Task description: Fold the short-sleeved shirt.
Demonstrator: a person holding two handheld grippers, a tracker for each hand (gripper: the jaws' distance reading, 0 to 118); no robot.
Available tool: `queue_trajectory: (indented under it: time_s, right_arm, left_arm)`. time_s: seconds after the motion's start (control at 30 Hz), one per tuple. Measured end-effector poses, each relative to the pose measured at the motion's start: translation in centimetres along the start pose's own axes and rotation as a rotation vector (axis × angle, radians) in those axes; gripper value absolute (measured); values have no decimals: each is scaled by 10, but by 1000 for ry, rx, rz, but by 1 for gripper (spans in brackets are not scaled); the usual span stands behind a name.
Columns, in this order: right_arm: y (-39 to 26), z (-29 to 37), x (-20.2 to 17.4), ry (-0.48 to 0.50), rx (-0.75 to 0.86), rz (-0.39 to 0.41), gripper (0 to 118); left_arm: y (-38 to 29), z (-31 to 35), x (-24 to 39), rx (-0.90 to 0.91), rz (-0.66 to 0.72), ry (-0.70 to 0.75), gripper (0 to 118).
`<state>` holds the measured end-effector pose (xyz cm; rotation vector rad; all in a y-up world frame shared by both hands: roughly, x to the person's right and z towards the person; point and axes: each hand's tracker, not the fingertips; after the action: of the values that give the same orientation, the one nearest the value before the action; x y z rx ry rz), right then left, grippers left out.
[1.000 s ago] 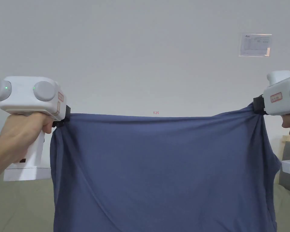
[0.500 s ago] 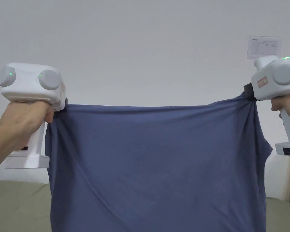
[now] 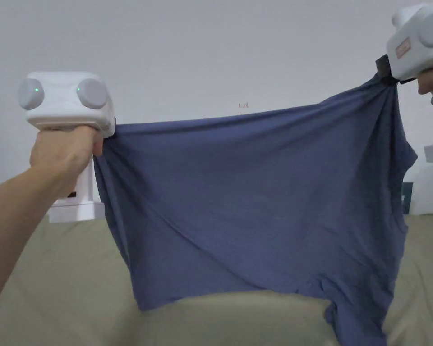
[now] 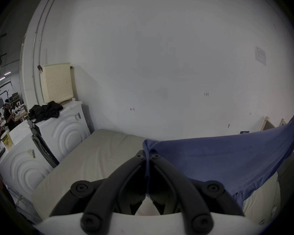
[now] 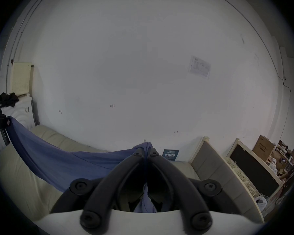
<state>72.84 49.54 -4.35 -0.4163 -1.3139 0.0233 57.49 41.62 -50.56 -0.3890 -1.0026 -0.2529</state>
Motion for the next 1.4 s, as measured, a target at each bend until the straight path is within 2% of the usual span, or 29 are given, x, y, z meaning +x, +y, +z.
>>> queue_trajectory:
  time_s: [0.27, 0.33, 0.37, 0.43, 0.47, 0.57, 0.63, 0.73, 0.87, 1.0, 1.13, 1.4]
  right_arm:
    - [-161, -54, -25, 73, -222, -29, 2]
    - [-206, -45, -28, 124, -261, -82, 2]
    - [-228, -29, -32, 140, -276, -83, 2]
    - [-263, -1, -33, 163, -270, -86, 2]
    - [-281, 14, -32, 170, -272, -116, 2]
    - [-323, 73, -37, 218, -308, -68, 2]
    - [-349, 111, -37, 281, -319, -136, 2]
    - [-388, 160, -39, 284, -351, -112, 2]
    - [-436, 220, -35, 285, -390, -167, 2]
    - [-478, 262, -18, 278, -435, -232, 2]
    - [-503, 296, -13, 295, -470, -214, 2]
    - [-537, 338, -6, 308, -511, -235, 2]
  left_arm:
    - [-140, -63, 8, -200, -60, -6, 0]
    - [-180, -59, 1, -218, -9, -63, 0]
    - [-199, -54, -5, -235, 31, -89, 0]
    - [-232, -39, -15, -251, 25, -93, 0]
    - [-246, -28, -21, -263, 8, -104, 0]
    - [-286, 7, -37, -321, -68, -126, 0]
    - [-309, 36, -50, -324, -57, -169, 0]
    - [-346, 75, -66, -368, -47, -179, 0]
    - [-391, 122, -86, -407, -67, -191, 0]
    - [-425, 156, -107, -431, -36, -197, 0]
    - [-452, 185, -120, -450, -41, -206, 0]
    - [-491, 237, -138, -480, -26, -236, 0]
